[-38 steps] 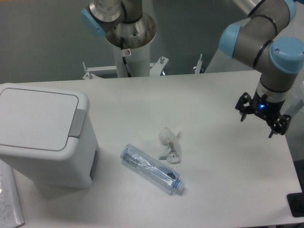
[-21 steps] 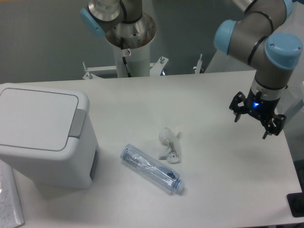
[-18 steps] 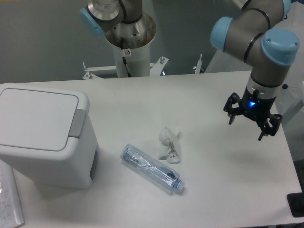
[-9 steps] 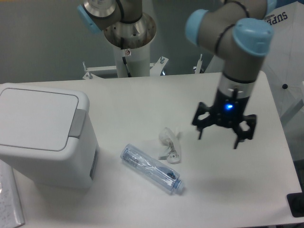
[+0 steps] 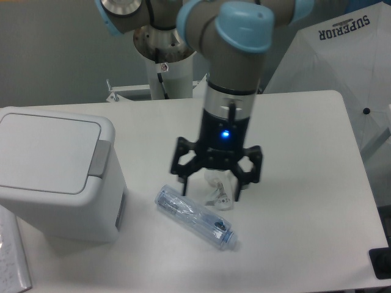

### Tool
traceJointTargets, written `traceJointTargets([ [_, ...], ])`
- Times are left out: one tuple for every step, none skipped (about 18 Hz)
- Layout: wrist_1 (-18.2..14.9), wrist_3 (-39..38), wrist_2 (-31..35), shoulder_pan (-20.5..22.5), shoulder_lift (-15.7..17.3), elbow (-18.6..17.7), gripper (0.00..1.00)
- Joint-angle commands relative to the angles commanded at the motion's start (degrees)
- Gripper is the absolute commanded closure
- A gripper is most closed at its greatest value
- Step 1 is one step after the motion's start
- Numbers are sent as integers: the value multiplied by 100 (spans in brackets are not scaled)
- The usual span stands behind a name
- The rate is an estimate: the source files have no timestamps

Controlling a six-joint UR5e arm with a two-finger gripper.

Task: Open the trash can
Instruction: 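Move the gripper across the table toward the white trash can lid, then lower the gripper onto the lid edge and push it open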

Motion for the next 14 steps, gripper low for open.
traceJointTargets([
  [9,-88,-35,-141,61,-9,0],
  [1,-280,-53,-186,166,-35,0],
  [-8,-534,-45,-221,254,-131,0],
  [-17,-615,-36,-248,386,-280,0],
  [-8,-616,-44,-257,544,-456,0],
  [-8,-616,-44,-265,641,-588,0],
  [-8,-590,-44,-265,729,-711,0],
  [1,-589,-27,-265,765,-843,0],
  [1,-598,-18,-265,765,-896,0],
  [-25,-633,-9,-274,765,-914,0],
  [-43,-651,-9,-274,765,-958,0],
  [-34,-651,-1,-283,800,-1054,0],
  [-17,-651,-1,-309,844,-1151,0],
  [-8,-642,-1,-327,844,-1230,0],
])
